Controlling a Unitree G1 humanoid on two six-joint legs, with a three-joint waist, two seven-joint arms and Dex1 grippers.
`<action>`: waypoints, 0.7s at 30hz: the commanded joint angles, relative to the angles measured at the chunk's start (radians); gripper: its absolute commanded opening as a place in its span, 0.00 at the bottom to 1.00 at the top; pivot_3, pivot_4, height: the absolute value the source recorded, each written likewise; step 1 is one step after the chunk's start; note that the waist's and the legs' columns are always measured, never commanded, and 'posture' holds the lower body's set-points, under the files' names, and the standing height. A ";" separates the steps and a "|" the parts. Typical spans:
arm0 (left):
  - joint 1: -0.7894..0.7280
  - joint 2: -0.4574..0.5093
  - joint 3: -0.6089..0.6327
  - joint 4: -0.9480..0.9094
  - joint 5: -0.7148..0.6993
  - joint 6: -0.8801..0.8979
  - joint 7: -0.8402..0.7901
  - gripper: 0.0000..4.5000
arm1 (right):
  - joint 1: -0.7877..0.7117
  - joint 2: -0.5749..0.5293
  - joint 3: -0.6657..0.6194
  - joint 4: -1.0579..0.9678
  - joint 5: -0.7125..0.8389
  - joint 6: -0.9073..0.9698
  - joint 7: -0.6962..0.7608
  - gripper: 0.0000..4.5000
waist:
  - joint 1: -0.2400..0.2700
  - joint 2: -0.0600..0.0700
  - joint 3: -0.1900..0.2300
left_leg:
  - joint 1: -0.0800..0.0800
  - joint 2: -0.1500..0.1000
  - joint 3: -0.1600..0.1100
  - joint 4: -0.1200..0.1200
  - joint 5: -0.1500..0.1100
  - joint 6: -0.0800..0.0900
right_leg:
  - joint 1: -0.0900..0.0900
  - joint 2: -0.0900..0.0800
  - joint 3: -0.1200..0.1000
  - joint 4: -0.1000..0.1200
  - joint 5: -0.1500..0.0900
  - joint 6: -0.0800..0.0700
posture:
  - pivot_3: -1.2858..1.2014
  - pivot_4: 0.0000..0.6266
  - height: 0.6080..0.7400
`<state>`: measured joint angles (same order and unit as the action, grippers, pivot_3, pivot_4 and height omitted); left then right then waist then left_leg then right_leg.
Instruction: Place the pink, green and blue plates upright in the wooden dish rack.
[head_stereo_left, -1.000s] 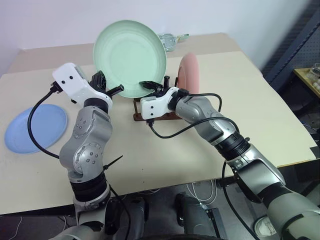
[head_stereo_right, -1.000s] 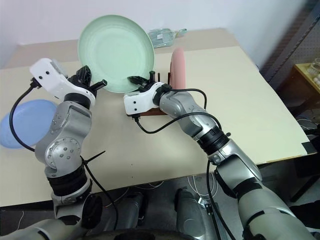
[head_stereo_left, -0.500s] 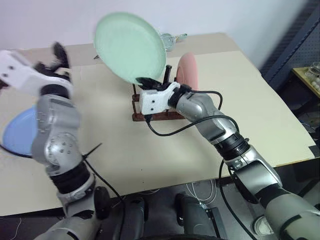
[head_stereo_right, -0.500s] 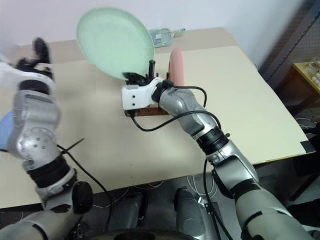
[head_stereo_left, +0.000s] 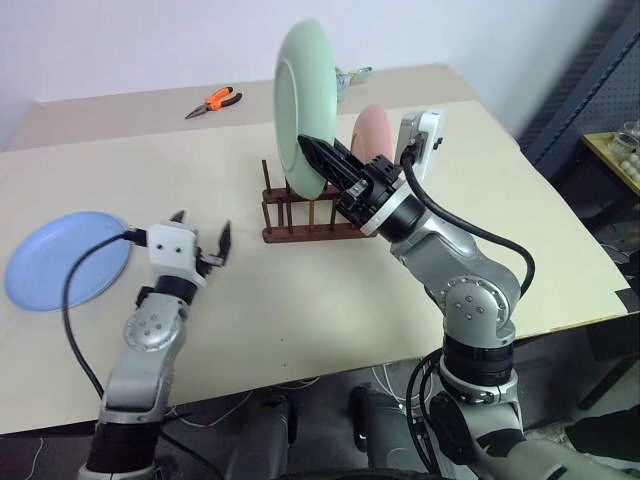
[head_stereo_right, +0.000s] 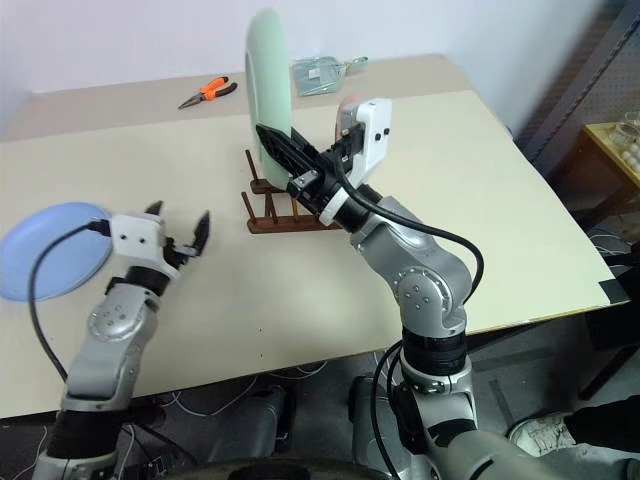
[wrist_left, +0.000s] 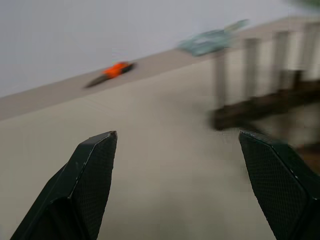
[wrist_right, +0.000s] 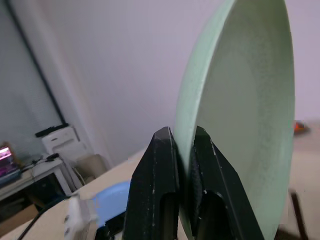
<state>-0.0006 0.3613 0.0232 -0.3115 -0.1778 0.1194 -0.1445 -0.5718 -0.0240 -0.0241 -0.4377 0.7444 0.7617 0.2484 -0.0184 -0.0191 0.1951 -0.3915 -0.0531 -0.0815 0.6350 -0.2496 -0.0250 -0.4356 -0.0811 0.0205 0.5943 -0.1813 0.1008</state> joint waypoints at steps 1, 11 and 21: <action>0.015 -0.011 -0.012 -0.063 -0.019 -0.029 -0.063 0.89 | 0.001 0.004 0.003 -0.055 0.014 0.009 -0.048 0.00 | 0.002 0.000 0.000 | 0.000 0.000 0.000 -0.001 0.000 0.000 | -0.001 0.000 0.000 0.000 0.000 0.000 | 0.52 0.24 0.99; 0.061 -0.017 -0.040 -0.133 -0.049 0.021 -0.175 0.89 | -0.026 -0.011 -0.026 -0.024 -0.017 -0.050 -0.075 0.00 | 0.003 0.000 0.000 | 0.000 -0.001 0.001 -0.001 0.001 0.000 | -0.001 0.000 0.000 0.000 0.000 0.000 | 0.52 0.24 0.99; 0.070 -0.032 -0.053 -0.133 -0.035 0.024 -0.193 0.89 | -0.029 -0.037 -0.052 -0.030 0.035 -0.023 -0.098 0.00 | 0.002 0.000 0.000 | 0.000 0.000 0.001 -0.001 0.001 0.000 | -0.001 0.001 0.000 0.001 0.000 0.001 | 0.52 0.24 0.99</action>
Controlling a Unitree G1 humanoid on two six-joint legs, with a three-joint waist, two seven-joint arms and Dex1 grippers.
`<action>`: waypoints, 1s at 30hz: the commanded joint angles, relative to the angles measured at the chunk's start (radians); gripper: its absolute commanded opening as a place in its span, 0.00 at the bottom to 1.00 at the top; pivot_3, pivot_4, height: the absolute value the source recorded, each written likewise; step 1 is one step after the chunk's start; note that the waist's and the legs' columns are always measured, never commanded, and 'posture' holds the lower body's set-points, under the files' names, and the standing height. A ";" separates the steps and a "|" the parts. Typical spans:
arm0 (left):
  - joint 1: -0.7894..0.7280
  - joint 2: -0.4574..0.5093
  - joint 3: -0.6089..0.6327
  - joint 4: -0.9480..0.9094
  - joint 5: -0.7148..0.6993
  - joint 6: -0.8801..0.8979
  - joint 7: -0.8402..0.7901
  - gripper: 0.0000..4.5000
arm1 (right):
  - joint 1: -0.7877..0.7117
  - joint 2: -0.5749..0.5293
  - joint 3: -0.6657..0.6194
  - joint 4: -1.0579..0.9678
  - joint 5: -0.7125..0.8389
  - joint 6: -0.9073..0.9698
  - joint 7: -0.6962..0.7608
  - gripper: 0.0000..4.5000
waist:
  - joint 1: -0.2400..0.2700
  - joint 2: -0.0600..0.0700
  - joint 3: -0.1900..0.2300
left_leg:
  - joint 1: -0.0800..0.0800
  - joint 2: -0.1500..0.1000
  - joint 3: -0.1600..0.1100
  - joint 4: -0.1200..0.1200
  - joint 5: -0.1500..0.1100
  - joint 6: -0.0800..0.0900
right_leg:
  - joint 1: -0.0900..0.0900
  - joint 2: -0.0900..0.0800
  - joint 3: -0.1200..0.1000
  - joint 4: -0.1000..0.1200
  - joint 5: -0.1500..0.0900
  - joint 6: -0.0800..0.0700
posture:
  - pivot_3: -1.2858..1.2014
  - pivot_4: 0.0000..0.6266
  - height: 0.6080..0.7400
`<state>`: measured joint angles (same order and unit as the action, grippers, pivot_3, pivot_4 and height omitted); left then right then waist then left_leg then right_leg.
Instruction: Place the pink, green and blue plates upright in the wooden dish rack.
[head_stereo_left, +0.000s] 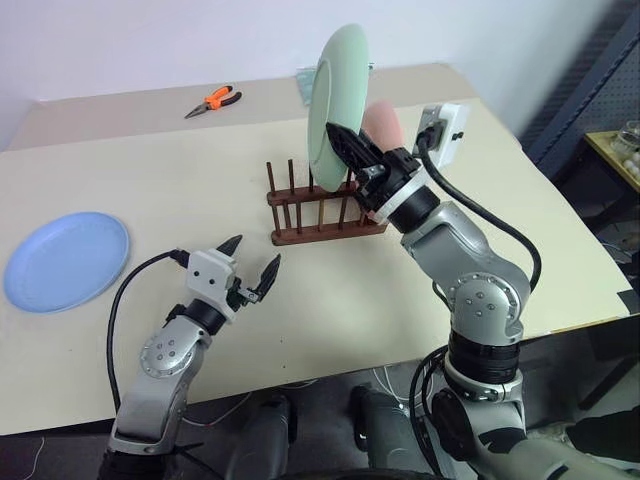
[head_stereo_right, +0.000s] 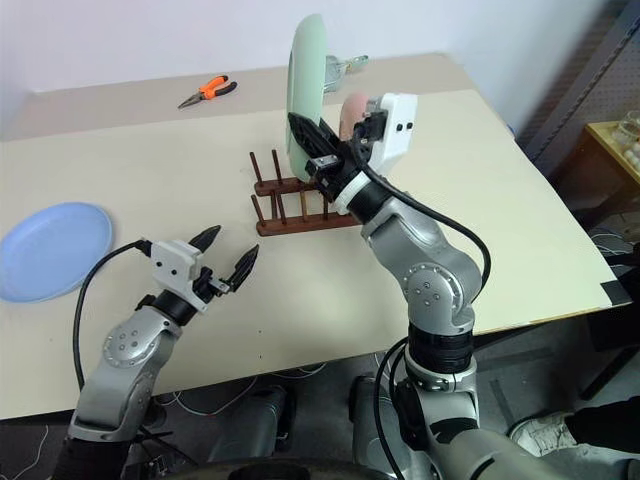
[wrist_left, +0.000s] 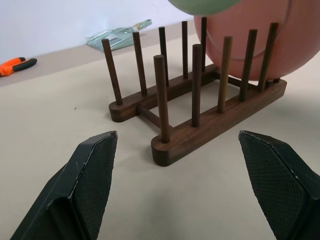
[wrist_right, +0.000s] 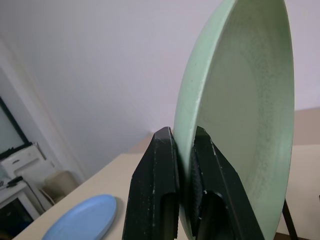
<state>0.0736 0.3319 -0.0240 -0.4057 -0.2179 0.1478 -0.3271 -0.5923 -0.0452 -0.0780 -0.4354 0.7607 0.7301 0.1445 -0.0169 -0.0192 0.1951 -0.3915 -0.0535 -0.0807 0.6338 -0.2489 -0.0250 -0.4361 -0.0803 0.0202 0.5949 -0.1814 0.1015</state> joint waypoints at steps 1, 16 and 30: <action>-0.007 -0.004 -0.008 -0.037 0.003 -0.005 -0.015 0.89 | 0.001 -0.024 0.012 -0.025 0.009 0.010 0.013 0.00 | 0.000 0.000 0.000 | 0.000 0.000 0.000 0.000 0.000 0.000 | 0.000 0.000 0.000 0.000 0.000 0.000 | 0.52 0.24 0.99; -0.003 -0.022 -0.002 -0.048 -0.002 0.023 -0.037 0.95 | -0.041 -0.149 0.111 0.107 -0.173 -0.046 0.108 0.58 | 0.000 0.000 0.000 | 0.000 0.000 0.000 0.000 0.000 0.000 | 0.000 0.000 0.000 0.000 0.000 0.000 | 0.52 0.24 0.99; -0.148 -0.161 0.362 0.038 -0.020 0.122 0.373 1.00 | -0.155 -0.383 0.291 0.152 -0.636 -0.568 0.365 0.92 | 0.002 -0.001 0.000 | 0.000 -0.001 0.000 0.002 0.000 0.000 | 0.001 0.000 -0.001 0.000 0.002 0.003 | 0.52 0.24 0.99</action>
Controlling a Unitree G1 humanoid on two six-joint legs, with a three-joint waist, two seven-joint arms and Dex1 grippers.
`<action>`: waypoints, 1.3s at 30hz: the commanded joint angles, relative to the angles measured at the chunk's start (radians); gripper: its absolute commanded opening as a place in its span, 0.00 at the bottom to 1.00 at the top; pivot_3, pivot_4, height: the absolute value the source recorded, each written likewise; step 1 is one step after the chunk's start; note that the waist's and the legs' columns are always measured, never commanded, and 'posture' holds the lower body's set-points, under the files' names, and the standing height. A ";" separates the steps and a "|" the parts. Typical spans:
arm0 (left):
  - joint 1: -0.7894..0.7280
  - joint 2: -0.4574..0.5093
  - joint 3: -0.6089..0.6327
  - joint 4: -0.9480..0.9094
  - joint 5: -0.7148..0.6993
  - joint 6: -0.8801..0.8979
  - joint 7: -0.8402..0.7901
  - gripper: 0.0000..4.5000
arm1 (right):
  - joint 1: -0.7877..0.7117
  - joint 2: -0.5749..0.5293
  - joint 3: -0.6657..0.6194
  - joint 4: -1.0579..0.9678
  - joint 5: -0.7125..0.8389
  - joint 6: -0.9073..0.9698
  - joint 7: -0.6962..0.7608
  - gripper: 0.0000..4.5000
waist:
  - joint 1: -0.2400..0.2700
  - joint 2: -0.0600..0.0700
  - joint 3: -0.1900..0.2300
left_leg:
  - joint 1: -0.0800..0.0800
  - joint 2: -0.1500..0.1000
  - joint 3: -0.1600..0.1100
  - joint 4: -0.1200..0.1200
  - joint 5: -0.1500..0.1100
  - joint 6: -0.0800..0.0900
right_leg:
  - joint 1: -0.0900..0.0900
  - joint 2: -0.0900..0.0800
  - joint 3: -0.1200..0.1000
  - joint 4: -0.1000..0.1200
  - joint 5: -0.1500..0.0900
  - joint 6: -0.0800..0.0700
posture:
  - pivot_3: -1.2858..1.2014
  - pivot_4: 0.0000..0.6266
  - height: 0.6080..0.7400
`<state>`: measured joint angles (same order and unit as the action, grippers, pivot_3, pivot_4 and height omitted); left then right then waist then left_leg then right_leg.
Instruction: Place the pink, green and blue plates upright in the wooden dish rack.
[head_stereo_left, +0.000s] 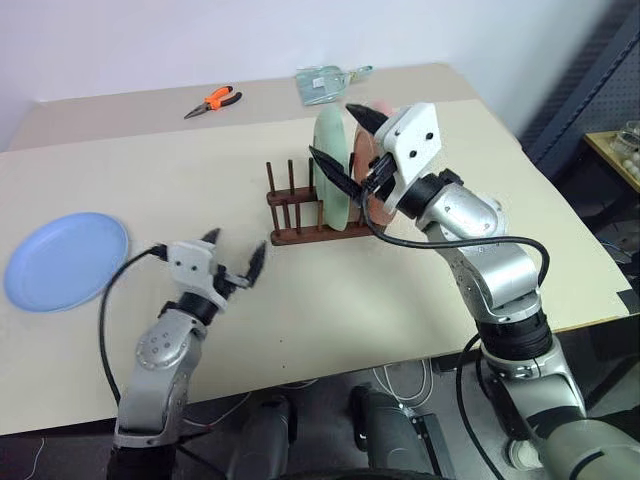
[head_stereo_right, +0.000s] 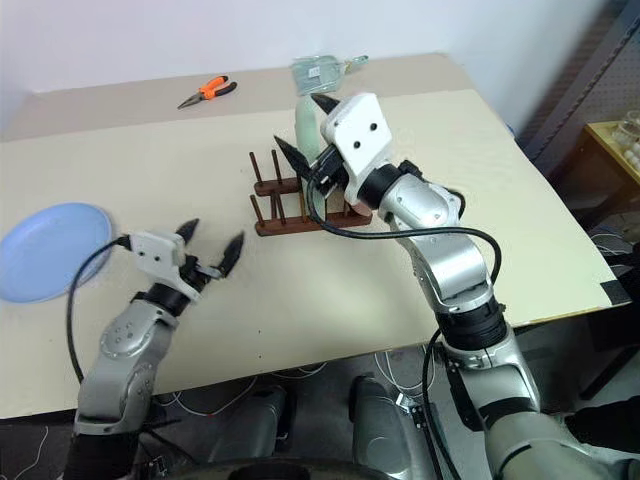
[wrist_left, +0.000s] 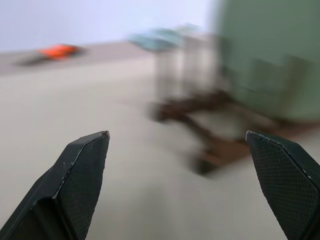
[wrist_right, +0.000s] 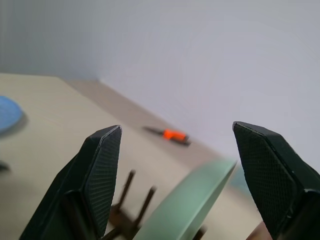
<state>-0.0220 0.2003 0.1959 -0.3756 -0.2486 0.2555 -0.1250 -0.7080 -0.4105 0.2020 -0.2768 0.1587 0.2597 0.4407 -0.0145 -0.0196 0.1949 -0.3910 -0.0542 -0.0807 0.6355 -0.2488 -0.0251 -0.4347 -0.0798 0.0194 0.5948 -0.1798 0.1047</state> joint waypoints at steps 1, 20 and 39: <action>-0.082 -0.046 0.200 0.017 0.016 0.024 0.250 1.00 | -0.047 -0.025 0.024 -0.003 -0.045 -0.124 0.096 0.99 | 0.000 -0.001 0.000 | 0.000 0.000 0.000 0.000 0.000 0.000 | 0.000 0.000 0.000 0.000 0.000 0.000 | 0.52 0.24 0.99; -0.361 -0.150 0.795 0.101 -0.488 0.395 0.873 0.39 | 0.019 0.062 0.081 -0.012 -0.100 -0.167 0.172 1.00 | 0.001 -0.004 -0.001 | 0.000 -0.002 -0.004 0.007 0.000 -0.001 | 0.005 0.000 -0.004 0.000 0.000 0.000 | 0.52 0.24 0.99; -0.487 -0.079 0.137 -0.193 -0.263 0.297 0.626 0.02 | -0.165 0.067 0.276 0.227 -0.469 -0.377 0.171 1.00 | -0.007 -0.005 -0.001 | 0.001 -0.002 -0.001 0.007 0.000 -0.002 | 0.005 0.001 -0.003 0.001 0.000 0.000 | 0.52 0.24 0.99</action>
<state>-0.4908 0.1231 0.3378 -0.5075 -0.5323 0.5620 0.4786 -0.8362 -0.3620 0.4638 -0.0802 -0.2592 -0.0830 0.6414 -0.0215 -0.0244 0.1941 -0.3898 -0.0561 -0.0816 0.6425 -0.2490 -0.0274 -0.4297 -0.0784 0.0166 0.5955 -0.1793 0.1047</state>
